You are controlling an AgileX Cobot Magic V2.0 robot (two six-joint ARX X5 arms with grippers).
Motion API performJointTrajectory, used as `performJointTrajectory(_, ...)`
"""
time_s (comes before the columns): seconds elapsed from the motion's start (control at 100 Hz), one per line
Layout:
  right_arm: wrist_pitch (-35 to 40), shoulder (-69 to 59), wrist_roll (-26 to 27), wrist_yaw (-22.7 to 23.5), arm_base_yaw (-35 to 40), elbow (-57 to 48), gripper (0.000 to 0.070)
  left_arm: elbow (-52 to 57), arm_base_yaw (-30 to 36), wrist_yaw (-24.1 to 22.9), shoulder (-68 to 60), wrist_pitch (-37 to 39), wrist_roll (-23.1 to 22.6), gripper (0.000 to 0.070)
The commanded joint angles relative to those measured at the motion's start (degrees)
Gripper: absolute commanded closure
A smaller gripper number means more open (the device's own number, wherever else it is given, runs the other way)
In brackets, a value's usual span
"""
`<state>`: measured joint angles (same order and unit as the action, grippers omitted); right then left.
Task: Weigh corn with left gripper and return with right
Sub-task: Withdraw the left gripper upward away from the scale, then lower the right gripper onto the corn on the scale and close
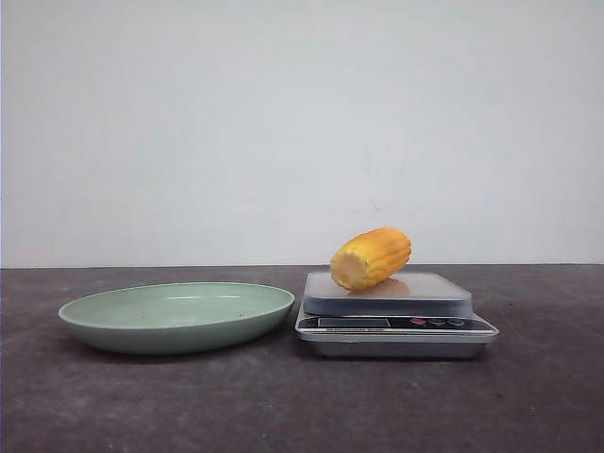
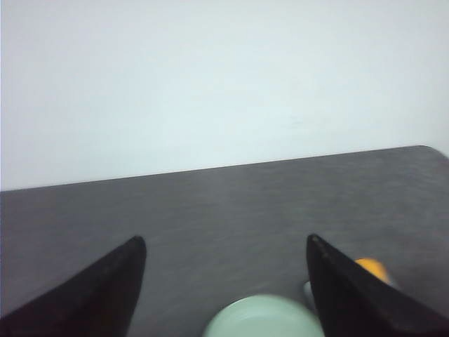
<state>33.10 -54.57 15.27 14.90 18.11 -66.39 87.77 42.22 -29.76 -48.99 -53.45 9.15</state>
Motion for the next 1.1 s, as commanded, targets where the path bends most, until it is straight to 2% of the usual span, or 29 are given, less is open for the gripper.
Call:
performJointTrajectory(0.0,-3.4,-2.3,1.2,-2.1,3.6,-1.1,0.0125,0.9,0.3,-1.7,2.6,-4.4,0.7,0.026)
performJointTrajectory(0.14,-8.1,-9.6,2.8,-7.3,10.6,-1.1,0.0123,0.9,0.3,-4.8,9.0,-14.1,5.3,0.026)
performJointTrajectory(0.22,-9.8,-14.9,3.0,-11.6,13.7,-1.2,0.0065,0.9,0.3,-5.4,11.9,-17.6,6.9,0.026)
performJointTrajectory(0.31,-10.9,-20.4,3.4,-14.4,15.6,-1.2,0.0038,0.8,0.3,-5.4,14.4,-20.2,8.5,0.026)
performJointTrajectory(0.52,-12.2,-31.5,5.3,-19.1,16.1,-1.2,0.0038,0.3,0.3,-5.4,17.4,-25.1,9.8,0.026)
performJointTrajectory(0.71,-12.9,-38.4,7.6,-19.4,16.0,-1.2,0.0039,-3.2,0.3,-5.4,18.9,-26.6,9.8,0.0262)
performJointTrajectory(1.0,-12.7,-44.0,11.3,-19.8,16.3,-1.2,0.0048,-15.2,0.3,-5.4,23.7,-24.0,10.9,0.0265)
performJointTrajectory(1.05,-12.5,-44.3,11.5,-19.9,16.3,-1.2,0.0088,-17.4,0.3,-5.0,24.9,-23.2,11.4,0.0265)
performJointTrajectory(1.09,-12.2,-44.3,11.6,-20.1,16.3,-1.2,0.016,-19.0,0.3,-4.9,25.9,-22.8,11.6,0.0265)
